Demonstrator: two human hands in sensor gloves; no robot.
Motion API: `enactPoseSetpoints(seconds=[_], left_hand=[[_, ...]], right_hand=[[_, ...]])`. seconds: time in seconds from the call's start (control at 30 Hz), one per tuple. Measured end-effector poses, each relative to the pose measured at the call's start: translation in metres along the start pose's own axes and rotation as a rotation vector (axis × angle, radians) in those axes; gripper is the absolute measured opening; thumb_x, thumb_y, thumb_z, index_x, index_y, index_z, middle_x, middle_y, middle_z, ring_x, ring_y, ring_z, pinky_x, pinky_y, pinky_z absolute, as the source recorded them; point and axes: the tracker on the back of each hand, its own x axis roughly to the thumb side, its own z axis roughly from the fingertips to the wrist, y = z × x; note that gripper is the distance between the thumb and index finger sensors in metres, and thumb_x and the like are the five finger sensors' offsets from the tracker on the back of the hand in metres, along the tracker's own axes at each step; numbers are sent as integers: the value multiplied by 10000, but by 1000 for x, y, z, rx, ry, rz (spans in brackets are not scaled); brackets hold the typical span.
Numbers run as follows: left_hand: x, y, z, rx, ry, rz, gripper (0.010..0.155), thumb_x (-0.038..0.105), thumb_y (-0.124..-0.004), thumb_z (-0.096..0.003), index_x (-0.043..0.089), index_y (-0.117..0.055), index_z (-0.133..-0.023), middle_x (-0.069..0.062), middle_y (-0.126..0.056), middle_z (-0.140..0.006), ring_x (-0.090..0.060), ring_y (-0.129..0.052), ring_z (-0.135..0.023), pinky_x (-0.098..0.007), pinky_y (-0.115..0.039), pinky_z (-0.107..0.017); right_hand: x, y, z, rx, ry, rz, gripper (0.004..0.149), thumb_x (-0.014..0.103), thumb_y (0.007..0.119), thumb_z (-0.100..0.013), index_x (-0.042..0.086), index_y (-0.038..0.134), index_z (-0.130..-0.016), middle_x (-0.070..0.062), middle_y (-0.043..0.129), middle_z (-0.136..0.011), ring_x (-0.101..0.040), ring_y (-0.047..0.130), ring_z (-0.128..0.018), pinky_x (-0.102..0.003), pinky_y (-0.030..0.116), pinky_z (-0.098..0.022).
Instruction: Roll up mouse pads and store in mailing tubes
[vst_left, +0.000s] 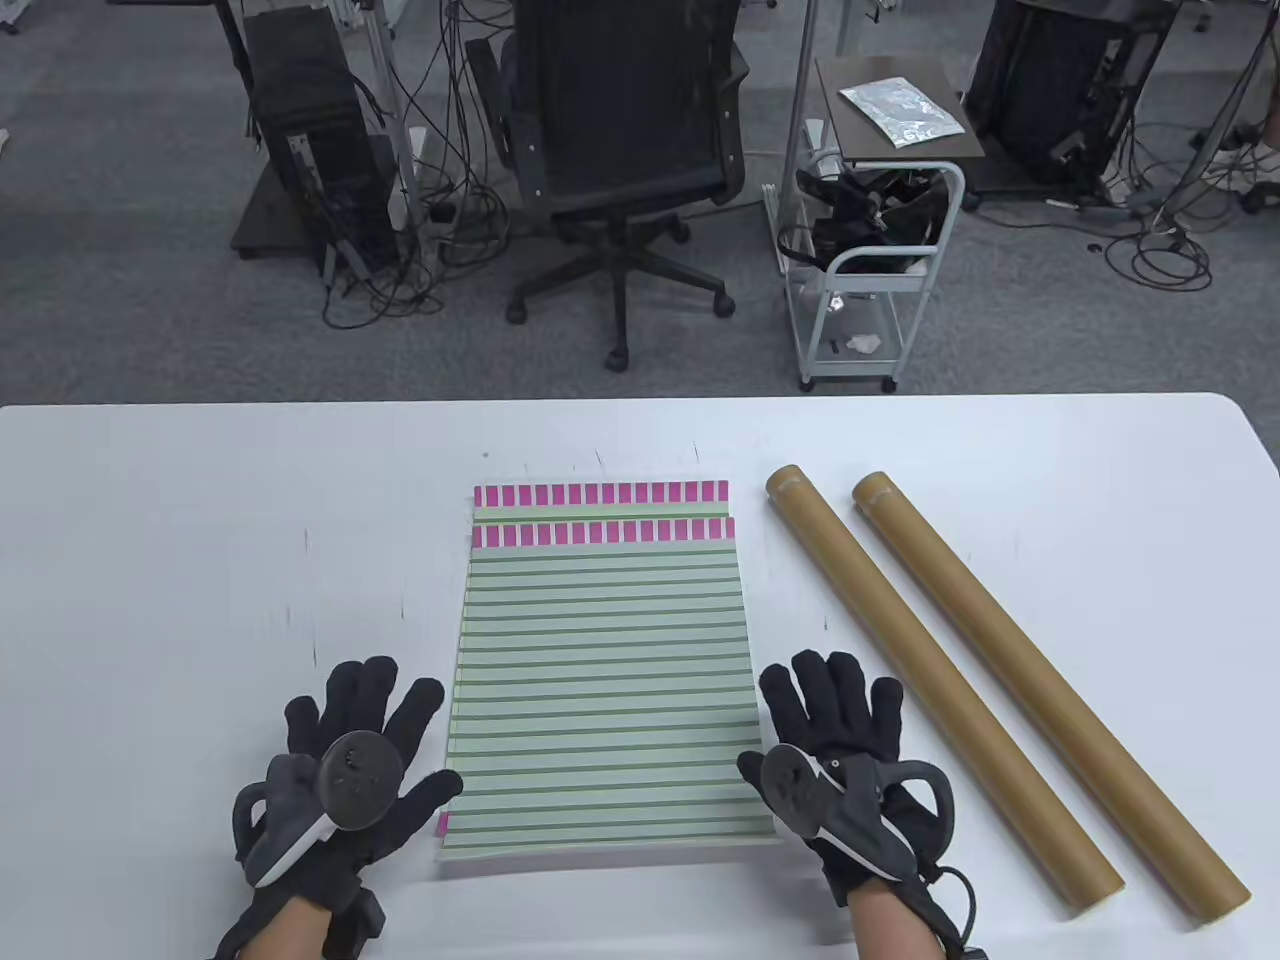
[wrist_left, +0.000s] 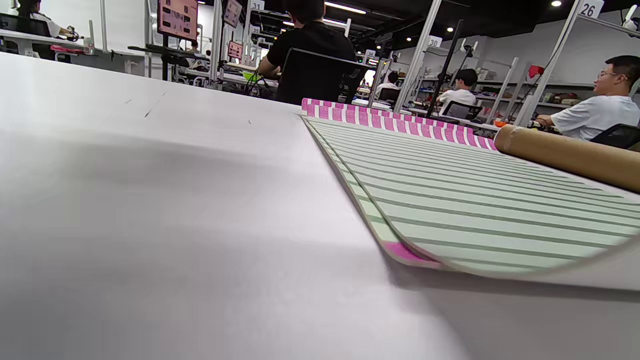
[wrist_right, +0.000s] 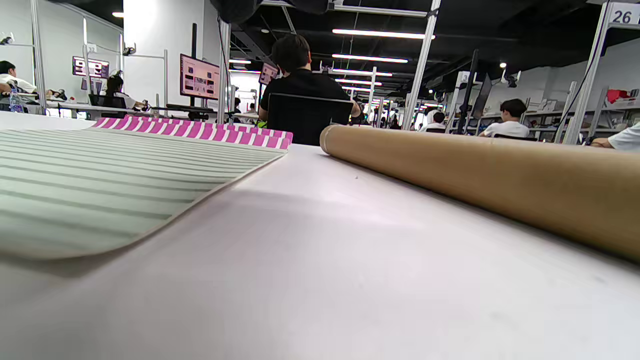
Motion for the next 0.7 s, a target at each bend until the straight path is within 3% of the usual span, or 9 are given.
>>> enactPoseSetpoints(seconds=[0.43, 0.57, 0.7], left_hand=[[-3, 0, -1, -6, 10, 23, 831, 733, -587, -334, 551, -249, -1071, 135, -48, -1221, -185, -29, -1202, -596, -134, -906], [-6, -3, -4, -26, 26, 25, 826, 731, -590, -334, 548, -264, -1072, 130, -64, -1224, -190, -47, -1204, -597, -142, -906], [-11, -7, -8, -66, 42, 75, 816, 724, -593, -343, 541, -281, -1075, 127, -75, -1225, -192, -59, -1205, -596, -151, -906]], right_hand=[[-7, 0, -2, 31, 32, -4, 795, 641, 574, -422, 317, 383, -1121, -42, 265, -1220, -379, 220, -1104, -638, 220, -772], [-36, 5, -5, 42, 188, -20, 814, 632, 594, -425, 305, 342, -1126, -60, 254, -1215, -402, 227, -1094, -640, 230, -768], [-68, 15, -5, 89, 372, -27, 917, 649, 605, -420, 284, 135, -1117, -178, 182, -1200, -563, 203, -1036, -761, 193, -674]])
